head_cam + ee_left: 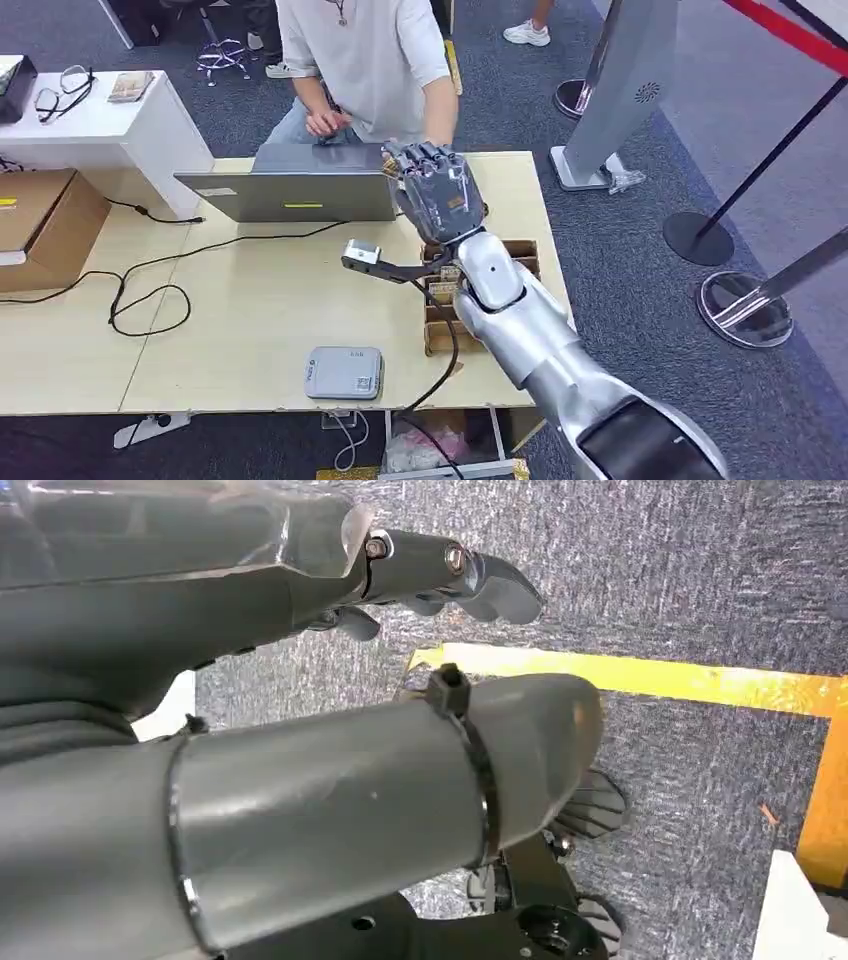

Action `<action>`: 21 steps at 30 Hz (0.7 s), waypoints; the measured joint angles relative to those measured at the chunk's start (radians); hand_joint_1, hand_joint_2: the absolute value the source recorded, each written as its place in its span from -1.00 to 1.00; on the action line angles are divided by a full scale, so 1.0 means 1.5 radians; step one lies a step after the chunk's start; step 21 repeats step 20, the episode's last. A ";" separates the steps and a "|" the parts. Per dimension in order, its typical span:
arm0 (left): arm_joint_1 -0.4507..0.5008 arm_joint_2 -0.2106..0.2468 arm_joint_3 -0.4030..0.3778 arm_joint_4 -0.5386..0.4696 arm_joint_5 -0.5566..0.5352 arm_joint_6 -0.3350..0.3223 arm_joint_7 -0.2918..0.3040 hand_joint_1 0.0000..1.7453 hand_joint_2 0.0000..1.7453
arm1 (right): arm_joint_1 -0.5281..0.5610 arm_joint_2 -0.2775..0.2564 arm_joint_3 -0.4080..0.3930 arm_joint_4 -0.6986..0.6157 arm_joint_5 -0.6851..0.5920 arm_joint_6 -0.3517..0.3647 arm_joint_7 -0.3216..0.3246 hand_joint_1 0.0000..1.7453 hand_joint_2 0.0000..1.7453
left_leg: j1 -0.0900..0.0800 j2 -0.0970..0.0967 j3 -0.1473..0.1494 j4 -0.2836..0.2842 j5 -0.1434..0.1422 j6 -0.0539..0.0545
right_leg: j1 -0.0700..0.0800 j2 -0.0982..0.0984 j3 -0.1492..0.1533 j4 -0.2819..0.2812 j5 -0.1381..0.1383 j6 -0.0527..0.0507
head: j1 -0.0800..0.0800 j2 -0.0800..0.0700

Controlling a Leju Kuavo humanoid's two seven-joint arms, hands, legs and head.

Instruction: Pass the card to the sensor for recognition and then transmit it.

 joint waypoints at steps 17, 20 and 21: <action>0.000 0.000 0.008 0.000 -0.004 0.001 0.001 -1.00 -1.00 | 0.007 0.004 -0.032 -0.011 -0.029 -0.001 -0.043 -1.00 -1.00 | 0.000 0.000 0.000 0.000 0.000 0.000 | 0.000 0.000 0.000 0.000 0.000 0.000 | 0.000 0.000; 0.000 0.000 0.009 0.000 -0.004 0.001 0.002 -1.00 -1.00 | 0.010 0.004 -0.034 -0.016 -0.029 -0.001 -0.045 -1.00 -1.00 | 0.000 0.000 0.000 0.000 0.000 0.000 | 0.000 0.000 0.000 0.000 0.000 0.000 | 0.000 0.000; 0.000 0.000 0.009 0.000 -0.004 0.001 0.002 -1.00 -1.00 | 0.010 0.004 -0.034 -0.016 -0.029 -0.001 -0.045 -1.00 -1.00 | 0.000 0.000 0.000 0.000 0.000 0.000 | 0.000 0.000 0.000 0.000 0.000 0.000 | 0.000 0.000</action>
